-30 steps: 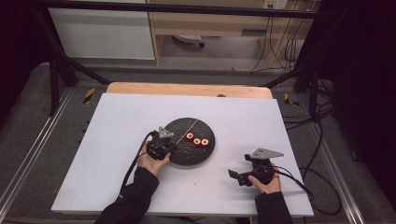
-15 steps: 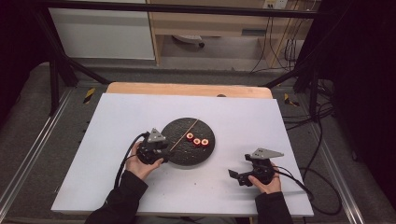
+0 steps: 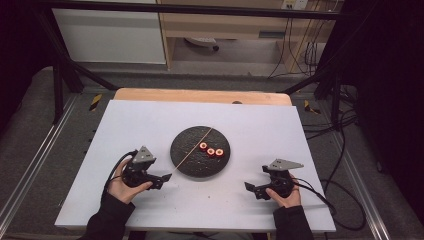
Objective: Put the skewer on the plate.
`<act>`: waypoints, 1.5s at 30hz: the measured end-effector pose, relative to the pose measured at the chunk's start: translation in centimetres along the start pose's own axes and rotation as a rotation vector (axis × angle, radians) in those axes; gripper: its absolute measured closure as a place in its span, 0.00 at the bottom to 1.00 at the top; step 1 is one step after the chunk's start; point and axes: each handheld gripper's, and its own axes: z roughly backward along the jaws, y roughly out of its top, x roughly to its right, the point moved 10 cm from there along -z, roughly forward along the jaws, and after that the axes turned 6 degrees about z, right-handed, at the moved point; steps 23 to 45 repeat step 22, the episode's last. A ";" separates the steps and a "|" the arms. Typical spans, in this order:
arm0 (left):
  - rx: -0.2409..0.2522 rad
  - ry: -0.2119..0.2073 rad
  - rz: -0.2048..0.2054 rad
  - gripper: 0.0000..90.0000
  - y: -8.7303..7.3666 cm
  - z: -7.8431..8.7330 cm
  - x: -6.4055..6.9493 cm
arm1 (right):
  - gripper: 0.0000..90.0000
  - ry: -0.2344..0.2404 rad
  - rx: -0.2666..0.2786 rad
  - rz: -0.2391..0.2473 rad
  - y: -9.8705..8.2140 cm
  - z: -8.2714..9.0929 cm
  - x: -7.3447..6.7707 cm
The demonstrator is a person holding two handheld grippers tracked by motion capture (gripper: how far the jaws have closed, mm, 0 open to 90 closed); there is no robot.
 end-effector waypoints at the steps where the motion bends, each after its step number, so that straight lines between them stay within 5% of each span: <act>1: 0.004 0.000 0.006 0.11 -0.3 0.3 -0.2 | 0.01 -0.001 0.000 -0.001 0.0 0.0 0.0; 9: 0.056 -0.001 0.064 0.08 -2.8 1.7 -1.8 | 0.01 -0.005 -0.011 0.012 -0.2 0.0 0.0; 18: 0.073 0.010 0.059 0.07 -4.3 2.2 -2.5 | 0.01 -0.004 -0.027 0.025 -0.5 -0.1 -0.1; 45: 0.068 0.015 0.053 0.07 -4.4 2.1 -2.6 | 0.01 0.000 -0.031 0.023 -0.5 -0.1 -0.1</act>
